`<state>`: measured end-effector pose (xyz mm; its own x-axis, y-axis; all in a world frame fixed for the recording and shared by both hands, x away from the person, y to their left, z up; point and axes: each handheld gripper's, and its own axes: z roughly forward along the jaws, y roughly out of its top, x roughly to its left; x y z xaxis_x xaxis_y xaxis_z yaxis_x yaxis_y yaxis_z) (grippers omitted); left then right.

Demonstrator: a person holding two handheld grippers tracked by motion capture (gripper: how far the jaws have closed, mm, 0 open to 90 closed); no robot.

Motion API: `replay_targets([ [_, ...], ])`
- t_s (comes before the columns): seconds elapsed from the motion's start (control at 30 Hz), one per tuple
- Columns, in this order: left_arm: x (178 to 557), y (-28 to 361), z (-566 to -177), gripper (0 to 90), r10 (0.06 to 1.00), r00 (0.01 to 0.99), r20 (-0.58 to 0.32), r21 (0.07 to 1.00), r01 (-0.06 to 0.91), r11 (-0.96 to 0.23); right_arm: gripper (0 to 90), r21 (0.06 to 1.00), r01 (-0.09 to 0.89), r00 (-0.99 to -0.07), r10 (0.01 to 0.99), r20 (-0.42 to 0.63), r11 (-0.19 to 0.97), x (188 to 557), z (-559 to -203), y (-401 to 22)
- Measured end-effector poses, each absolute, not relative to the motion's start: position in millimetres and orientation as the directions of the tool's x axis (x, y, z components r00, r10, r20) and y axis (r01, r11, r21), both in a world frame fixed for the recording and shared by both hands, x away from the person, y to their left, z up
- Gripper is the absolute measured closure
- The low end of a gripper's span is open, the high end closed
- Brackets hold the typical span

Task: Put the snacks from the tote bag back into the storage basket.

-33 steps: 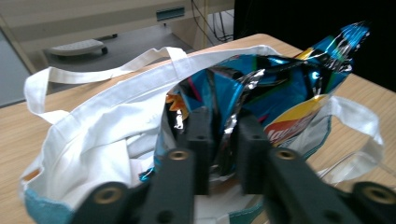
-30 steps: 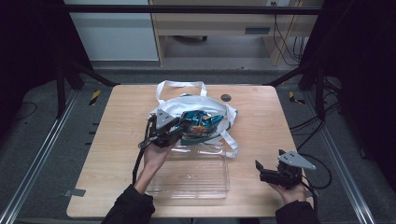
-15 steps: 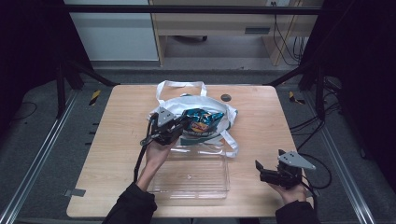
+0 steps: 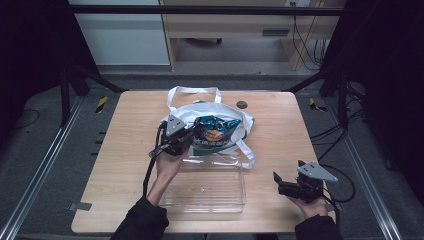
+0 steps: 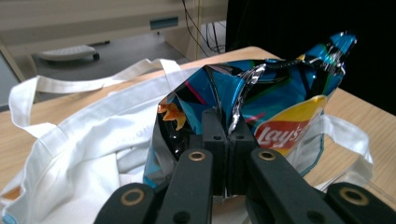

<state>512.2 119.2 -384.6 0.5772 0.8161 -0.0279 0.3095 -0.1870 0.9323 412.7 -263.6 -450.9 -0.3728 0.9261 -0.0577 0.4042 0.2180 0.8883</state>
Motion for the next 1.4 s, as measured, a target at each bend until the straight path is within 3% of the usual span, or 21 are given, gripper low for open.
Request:
replay_targets([
  [0.47, 490.7, 129.9, -350.9, 89.7, 0.808, 0.584, -0.073, 0.970, 0.229, -0.078, 6.0, 0.889, 0.400, -0.372, 0.926, -0.063, 0.222, 412.8, -450.8, -264.2],
  [1.4, 449.9, 155.8, -313.7, 89.9, 0.796, 0.603, -0.059, 0.992, 0.128, -0.023, 6.0, 0.891, 0.400, -0.370, 0.927, -0.058, 0.216, 412.1, -450.6, -264.4],
])
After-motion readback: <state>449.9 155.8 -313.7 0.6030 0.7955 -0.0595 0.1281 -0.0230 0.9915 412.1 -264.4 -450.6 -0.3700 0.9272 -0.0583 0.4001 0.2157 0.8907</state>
